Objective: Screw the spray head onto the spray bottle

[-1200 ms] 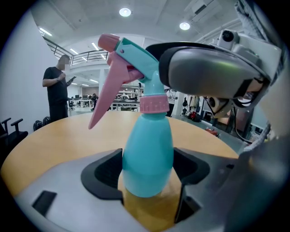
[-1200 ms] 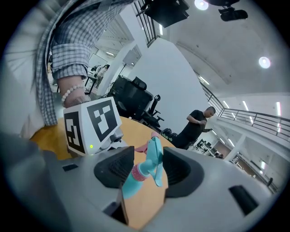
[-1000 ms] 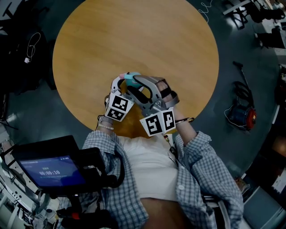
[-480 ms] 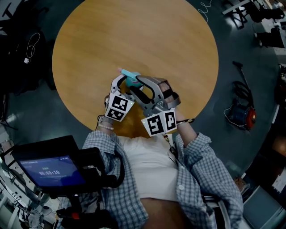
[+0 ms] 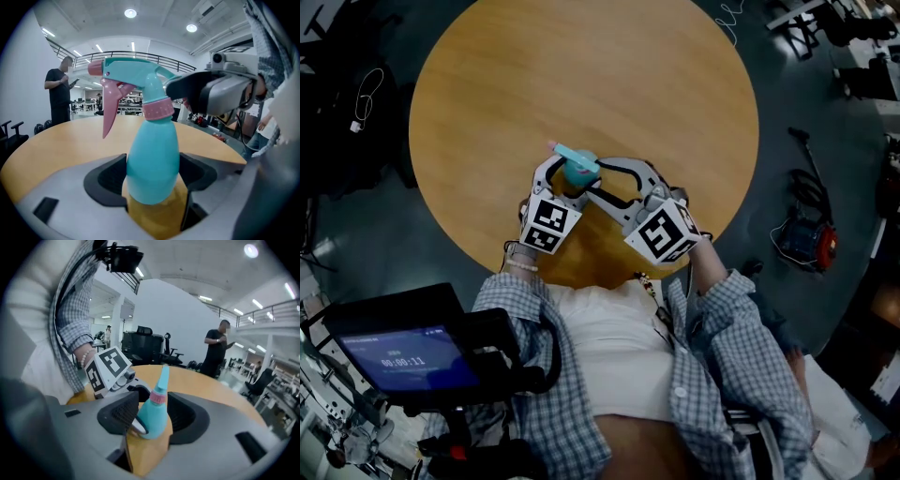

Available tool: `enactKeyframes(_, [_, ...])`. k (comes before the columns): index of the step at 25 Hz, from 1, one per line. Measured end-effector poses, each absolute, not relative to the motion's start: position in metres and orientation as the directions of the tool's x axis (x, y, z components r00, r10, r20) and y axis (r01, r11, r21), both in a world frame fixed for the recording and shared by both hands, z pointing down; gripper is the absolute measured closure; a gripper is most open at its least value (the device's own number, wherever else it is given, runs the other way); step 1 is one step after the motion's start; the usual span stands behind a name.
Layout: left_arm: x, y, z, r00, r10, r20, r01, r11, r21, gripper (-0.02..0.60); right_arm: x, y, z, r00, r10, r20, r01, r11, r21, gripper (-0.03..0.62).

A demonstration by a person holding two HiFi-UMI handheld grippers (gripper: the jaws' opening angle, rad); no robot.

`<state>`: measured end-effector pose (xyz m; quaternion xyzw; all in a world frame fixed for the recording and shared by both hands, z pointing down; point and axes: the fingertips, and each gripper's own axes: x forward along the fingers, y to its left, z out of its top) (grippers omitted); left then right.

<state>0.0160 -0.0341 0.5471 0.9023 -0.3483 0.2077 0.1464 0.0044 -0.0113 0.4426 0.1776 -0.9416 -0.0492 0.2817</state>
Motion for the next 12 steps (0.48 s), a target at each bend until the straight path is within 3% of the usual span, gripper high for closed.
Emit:
enactKeyframes(6, [0.017, -0.032, 0.550, 0.678, -0.555, 0.481, -0.679, -0.724, 0.123, 0.227, 0.004, -0.028, 0.454, -0.851, -0.144, 0.505, -0.205, 0.977, -0.067, 0.416])
enactKeyframes(12, [0.016, -0.034, 0.543, 0.679, -0.556, 0.480, -0.675, -0.729, 0.112, 0.227, -0.013, -0.028, 0.459, -0.851, 0.043, 0.523, -0.053, 0.984, -0.168, 0.420])
